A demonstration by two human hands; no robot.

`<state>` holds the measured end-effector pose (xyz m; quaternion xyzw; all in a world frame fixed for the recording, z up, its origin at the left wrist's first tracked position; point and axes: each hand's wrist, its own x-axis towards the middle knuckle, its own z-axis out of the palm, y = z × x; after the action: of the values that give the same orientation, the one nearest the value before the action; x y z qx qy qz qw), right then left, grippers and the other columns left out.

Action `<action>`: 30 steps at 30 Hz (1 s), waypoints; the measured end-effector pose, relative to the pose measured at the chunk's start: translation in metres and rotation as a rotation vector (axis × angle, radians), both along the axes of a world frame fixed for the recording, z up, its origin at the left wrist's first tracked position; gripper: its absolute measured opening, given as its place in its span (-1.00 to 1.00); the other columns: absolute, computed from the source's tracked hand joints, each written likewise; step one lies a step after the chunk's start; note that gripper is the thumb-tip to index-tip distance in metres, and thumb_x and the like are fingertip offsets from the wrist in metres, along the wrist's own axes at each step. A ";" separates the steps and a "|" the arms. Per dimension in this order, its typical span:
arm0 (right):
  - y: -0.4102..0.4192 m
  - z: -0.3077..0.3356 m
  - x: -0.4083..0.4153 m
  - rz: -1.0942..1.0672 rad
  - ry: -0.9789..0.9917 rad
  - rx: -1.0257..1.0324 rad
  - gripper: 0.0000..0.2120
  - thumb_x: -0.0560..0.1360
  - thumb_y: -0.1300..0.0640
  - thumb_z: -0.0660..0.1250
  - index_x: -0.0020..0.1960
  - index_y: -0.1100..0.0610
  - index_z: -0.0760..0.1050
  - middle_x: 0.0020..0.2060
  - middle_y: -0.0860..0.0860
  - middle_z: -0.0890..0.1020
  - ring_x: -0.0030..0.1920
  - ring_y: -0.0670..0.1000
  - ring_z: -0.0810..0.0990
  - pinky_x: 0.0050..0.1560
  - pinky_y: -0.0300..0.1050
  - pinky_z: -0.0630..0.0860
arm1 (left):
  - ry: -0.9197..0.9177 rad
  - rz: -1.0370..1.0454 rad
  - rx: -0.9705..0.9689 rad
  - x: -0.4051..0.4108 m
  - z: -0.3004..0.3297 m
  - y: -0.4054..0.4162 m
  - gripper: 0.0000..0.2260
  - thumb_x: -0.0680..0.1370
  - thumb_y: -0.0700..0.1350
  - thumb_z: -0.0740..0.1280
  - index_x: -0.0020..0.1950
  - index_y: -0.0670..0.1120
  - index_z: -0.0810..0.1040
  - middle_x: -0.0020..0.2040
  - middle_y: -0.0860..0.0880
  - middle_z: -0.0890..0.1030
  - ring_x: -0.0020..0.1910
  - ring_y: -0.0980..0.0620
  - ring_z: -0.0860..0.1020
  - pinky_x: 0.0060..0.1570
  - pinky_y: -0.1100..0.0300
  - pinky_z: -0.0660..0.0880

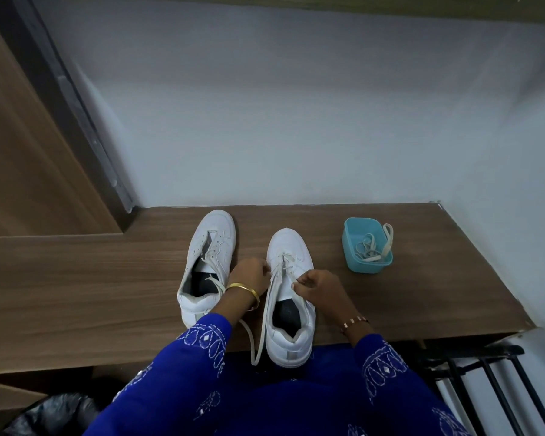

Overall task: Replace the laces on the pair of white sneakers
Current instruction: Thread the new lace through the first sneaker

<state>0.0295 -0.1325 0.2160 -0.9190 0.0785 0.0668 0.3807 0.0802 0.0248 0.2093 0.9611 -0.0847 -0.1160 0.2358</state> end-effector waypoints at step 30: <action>0.063 0.039 -0.008 0.250 -0.046 0.159 -0.73 0.45 0.12 0.39 0.12 0.18 0.54 0.11 0.07 0.57 0.10 0.00 0.54 0.17 -0.09 0.44 | 0.726 0.455 -1.594 0.010 0.104 0.020 -0.71 0.63 -0.14 0.06 -0.16 -0.12 0.51 -0.52 0.03 0.54 -0.59 0.13 0.49 -0.46 0.32 0.52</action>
<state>0.0215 -0.0690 0.2549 -0.8899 -0.0508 0.0985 0.4425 0.0900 0.0451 0.3129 0.4104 0.1318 -0.2695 0.8611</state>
